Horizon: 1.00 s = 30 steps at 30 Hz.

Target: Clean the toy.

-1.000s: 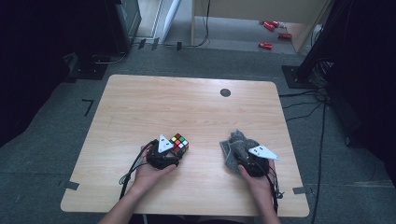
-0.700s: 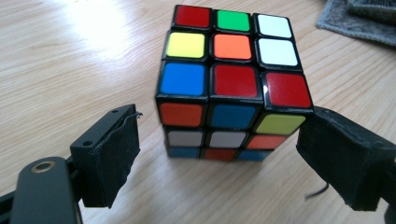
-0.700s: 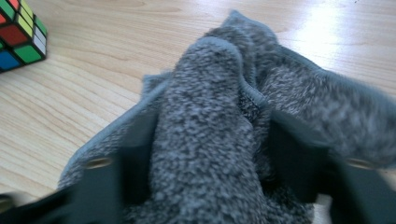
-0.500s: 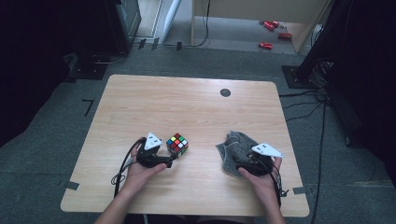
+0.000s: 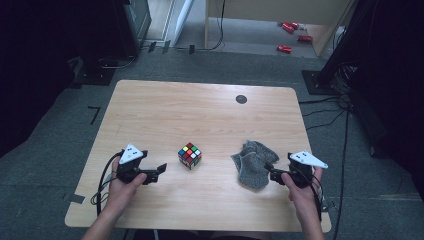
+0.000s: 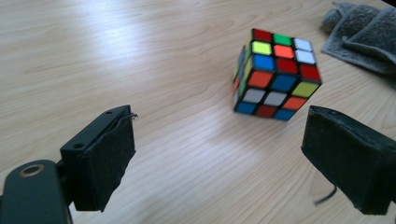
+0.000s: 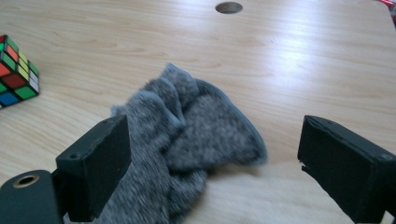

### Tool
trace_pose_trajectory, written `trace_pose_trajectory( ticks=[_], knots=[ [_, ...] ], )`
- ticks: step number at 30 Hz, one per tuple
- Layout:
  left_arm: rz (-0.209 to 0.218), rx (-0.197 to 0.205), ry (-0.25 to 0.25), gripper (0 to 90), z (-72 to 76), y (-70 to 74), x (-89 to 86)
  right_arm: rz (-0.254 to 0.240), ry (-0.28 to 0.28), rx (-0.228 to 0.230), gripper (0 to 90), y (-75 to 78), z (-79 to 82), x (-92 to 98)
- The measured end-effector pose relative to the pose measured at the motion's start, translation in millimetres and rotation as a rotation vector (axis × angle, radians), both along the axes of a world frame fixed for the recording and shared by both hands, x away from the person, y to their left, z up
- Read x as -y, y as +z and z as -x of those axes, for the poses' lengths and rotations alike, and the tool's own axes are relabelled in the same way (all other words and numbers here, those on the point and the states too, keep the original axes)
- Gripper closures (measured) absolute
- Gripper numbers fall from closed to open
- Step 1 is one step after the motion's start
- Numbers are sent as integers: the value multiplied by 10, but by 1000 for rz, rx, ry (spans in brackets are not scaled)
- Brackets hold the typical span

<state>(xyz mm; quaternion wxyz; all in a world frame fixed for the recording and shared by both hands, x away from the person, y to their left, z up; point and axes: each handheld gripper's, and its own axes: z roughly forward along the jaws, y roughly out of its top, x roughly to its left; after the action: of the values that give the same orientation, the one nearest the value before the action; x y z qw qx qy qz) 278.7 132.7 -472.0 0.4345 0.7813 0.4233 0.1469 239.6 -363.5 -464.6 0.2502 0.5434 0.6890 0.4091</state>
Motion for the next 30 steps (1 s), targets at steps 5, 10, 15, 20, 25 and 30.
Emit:
trace_pose_trajectory(
  ticks=[5,10,15,20,25,30],
  knots=[
    [-18,5,44,99,81,-108,-238,18,-18,-28,95,-84,131,157],
    [-22,-6,93,99,144,-191,-494,50,-25,-52,95,-155,271,299],
    [-28,3,117,100,234,-241,-671,60,-46,-72,95,-225,396,468],
    [-52,-15,138,100,297,-300,-804,68,-72,-96,96,-306,490,601],
    [-61,-26,165,101,374,-366,-938,85,-89,-129,96,-414,581,696],
    [-121,-20,187,102,439,-389,-1013,88,-109,-160,96,-529,636,764]
  ],
)
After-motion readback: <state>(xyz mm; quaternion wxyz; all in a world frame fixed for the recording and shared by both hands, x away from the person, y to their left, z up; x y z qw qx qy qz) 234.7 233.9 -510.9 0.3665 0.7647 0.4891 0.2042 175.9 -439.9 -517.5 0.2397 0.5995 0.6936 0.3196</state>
